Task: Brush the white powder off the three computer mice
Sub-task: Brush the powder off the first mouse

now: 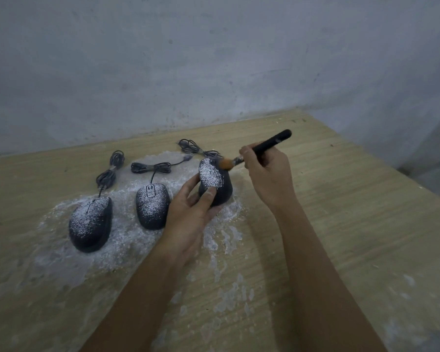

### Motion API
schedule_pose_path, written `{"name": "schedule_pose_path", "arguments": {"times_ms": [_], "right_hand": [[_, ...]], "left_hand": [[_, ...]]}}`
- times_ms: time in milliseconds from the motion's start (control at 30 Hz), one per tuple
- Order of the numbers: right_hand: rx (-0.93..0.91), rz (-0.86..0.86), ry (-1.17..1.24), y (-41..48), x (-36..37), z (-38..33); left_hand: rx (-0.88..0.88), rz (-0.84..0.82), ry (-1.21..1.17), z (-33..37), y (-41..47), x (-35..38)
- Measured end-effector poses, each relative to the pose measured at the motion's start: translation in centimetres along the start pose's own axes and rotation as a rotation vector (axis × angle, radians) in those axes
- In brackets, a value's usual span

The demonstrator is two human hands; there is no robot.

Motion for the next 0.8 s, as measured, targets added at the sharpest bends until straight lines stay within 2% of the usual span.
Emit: {"name": "schedule_pose_path", "arguments": {"times_ms": [133, 300, 400, 467, 567, 700, 800], "right_hand": [[0.061, 0.082, 0.066, 0.3, -0.6, 0.1], [0.119, -0.037, 0.115, 0.1, -0.6, 0.8], [0.188, 0.071, 0.207, 0.4, -1.0, 1.2], [0.199, 0.089, 0.149, 0.5, -0.8, 1.6], [0.205, 0.014, 0.087, 0.3, -0.1, 1.6], [0.199, -0.145, 0.178, 0.2, -0.6, 1.2], [0.195, -0.119, 0.243, 0.4, -1.2, 1.3]], "left_hand": [[-0.022, -0.013, -0.01, 0.1, 0.0, 0.0], [-0.038, -0.025, -0.014, 0.0, 0.2, -0.3], [-0.045, -0.025, -0.04, 0.0, 0.3, -0.4], [-0.047, -0.025, -0.046, 0.0, 0.3, -0.4], [-0.047, -0.036, -0.048, 0.0, 0.3, -0.4], [-0.045, -0.042, -0.069, 0.1, 0.2, -0.4], [-0.042, -0.035, -0.071, 0.1, 0.3, -0.4]]}}
Point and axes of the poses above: each hand's wrist, its own y-axis towards the middle knuckle, its own x-axis out of the palm, z = x × y, the point moved 1 cm from there along y, towards the middle knuckle, and after that the axes turned 3 degrees about -y, right-handed, at the moved point
